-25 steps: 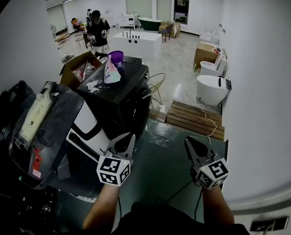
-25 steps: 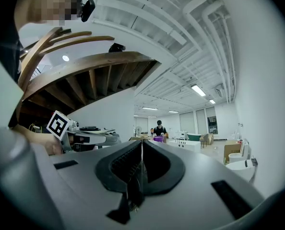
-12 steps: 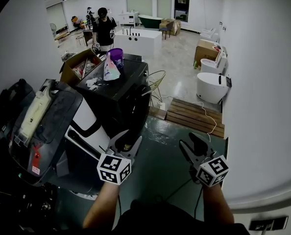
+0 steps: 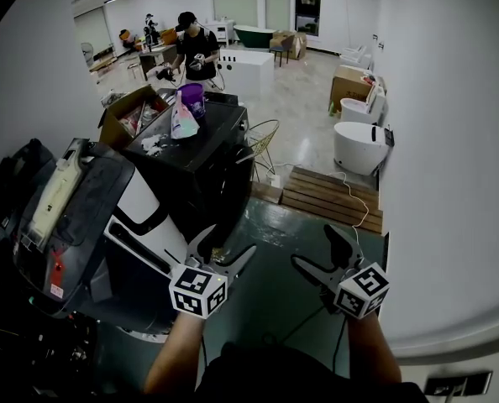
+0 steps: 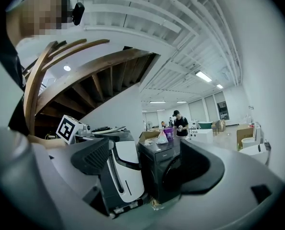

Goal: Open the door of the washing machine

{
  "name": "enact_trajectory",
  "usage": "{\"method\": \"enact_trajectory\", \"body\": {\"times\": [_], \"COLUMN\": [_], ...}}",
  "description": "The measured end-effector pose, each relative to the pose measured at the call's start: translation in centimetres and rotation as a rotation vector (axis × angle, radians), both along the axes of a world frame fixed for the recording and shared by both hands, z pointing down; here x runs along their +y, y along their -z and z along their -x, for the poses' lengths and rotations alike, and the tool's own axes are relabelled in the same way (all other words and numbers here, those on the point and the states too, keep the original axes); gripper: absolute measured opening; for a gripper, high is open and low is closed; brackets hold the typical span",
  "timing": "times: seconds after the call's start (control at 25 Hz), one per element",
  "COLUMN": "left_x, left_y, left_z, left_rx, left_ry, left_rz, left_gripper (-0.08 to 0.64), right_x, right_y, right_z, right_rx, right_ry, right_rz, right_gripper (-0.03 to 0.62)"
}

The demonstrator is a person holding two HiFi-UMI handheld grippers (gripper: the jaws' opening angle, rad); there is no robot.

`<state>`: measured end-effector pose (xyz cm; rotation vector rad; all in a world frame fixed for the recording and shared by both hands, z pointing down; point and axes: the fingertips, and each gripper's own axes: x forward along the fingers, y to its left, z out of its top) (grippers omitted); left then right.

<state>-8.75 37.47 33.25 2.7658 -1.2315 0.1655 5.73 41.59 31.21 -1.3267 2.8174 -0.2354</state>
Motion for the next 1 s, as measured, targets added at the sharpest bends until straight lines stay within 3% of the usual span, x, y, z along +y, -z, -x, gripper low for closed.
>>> {"method": "enact_trajectory", "body": {"times": [0.24,0.4,0.6,0.8,1.0], "left_x": [0.7,0.6,-0.7,-4.8,-13.2], "left_y": [-1.3,-1.7,-1.3,-1.9,-3.3], "left_z": [-3.1,-4.3,-6.4,-7.8,-10.9], "left_rx": [0.009,0.021,0.013,-0.029,-0.019], "left_ry": [-0.006,-0.001,-0.061,-0.101,-0.119], "left_rz": [0.02,0.027,0.015,0.007,0.014], "left_gripper": [0.434,0.436,0.449,0.457,0.456], "right_x": [1.2,1.6,0.4,-3.4,-10.7], "right_y": [-1.7,-2.3,-2.2,-3.6,-5.8], "right_z": [-2.0,-3.7,-6.0,-7.2,-8.4], "right_rx": [0.016,0.016,0.0,0.001,0.029], "right_ry": [0.028,0.022,0.004,-0.017,-0.015], "right_rz": [0.049,0.066,0.067,0.083,0.118], "right_gripper": [0.501,0.505,0.505,0.503,0.503]}}
